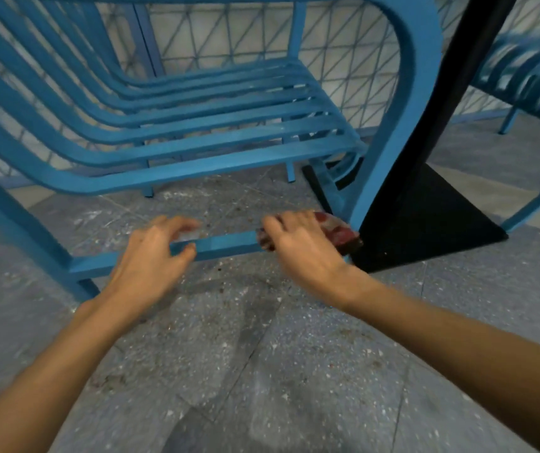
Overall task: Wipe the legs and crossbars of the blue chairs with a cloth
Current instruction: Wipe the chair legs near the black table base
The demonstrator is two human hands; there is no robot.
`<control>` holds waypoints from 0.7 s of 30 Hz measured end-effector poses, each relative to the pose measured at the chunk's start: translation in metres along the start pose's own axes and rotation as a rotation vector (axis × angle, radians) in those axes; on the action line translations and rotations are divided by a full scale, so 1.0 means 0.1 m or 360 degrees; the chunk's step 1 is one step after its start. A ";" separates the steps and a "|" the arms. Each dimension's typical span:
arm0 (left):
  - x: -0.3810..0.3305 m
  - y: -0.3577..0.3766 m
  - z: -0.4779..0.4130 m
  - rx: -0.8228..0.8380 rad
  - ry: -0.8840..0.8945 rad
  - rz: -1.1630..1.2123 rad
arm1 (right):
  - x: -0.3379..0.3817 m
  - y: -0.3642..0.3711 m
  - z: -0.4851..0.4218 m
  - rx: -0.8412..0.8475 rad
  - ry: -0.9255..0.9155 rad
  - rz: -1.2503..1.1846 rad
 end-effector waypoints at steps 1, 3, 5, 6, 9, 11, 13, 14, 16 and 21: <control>0.07 0.03 -0.01 0.0035 -0.0022 -0.0078 | 0.17 0.13 -0.06 0.0100 -0.0017 0.0067; 0.17 0.10 -0.01 0.0104 -0.0071 -0.0139 | 0.62 0.33 -0.10 0.0114 -0.0154 0.0177; 0.27 0.16 0.00 0.0172 -0.0089 -0.0170 | 0.92 0.46 -0.10 0.0141 -0.0249 0.0234; 0.33 0.18 0.02 0.0205 -0.0096 -0.0190 | 0.97 0.50 -0.09 0.0194 -0.0270 0.0233; 0.47 0.21 0.05 0.0276 -0.0064 -0.0241 | 0.80 0.36 -0.03 0.0119 -0.0269 0.0030; 0.53 0.20 0.07 0.0286 -0.0033 -0.0253 | 0.46 0.22 0.07 -0.0024 -0.0157 -0.0131; 0.60 0.17 0.10 0.0275 -0.0006 -0.0314 | -0.01 0.10 0.16 -0.0137 0.0065 -0.0167; 0.60 0.18 0.10 0.0272 0.0020 -0.0335 | -0.23 0.05 0.19 -0.0179 0.0158 -0.0143; 0.62 0.16 0.10 0.0259 0.0064 -0.0298 | -0.40 0.04 0.20 -0.0171 0.0201 -0.0067; 0.56 0.16 0.10 0.0193 0.0121 -0.0289 | -0.41 0.08 0.16 -0.0146 0.0157 0.0008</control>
Point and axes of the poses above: each hand's wrist, its own z-axis away from the middle knuckle, its own y-axis out of the palm, x = y × z, the point moved 10 cm from there along -z, towards the middle knuckle, and after that the axes turned 5 degrees about -x, right-handed, at the moved point
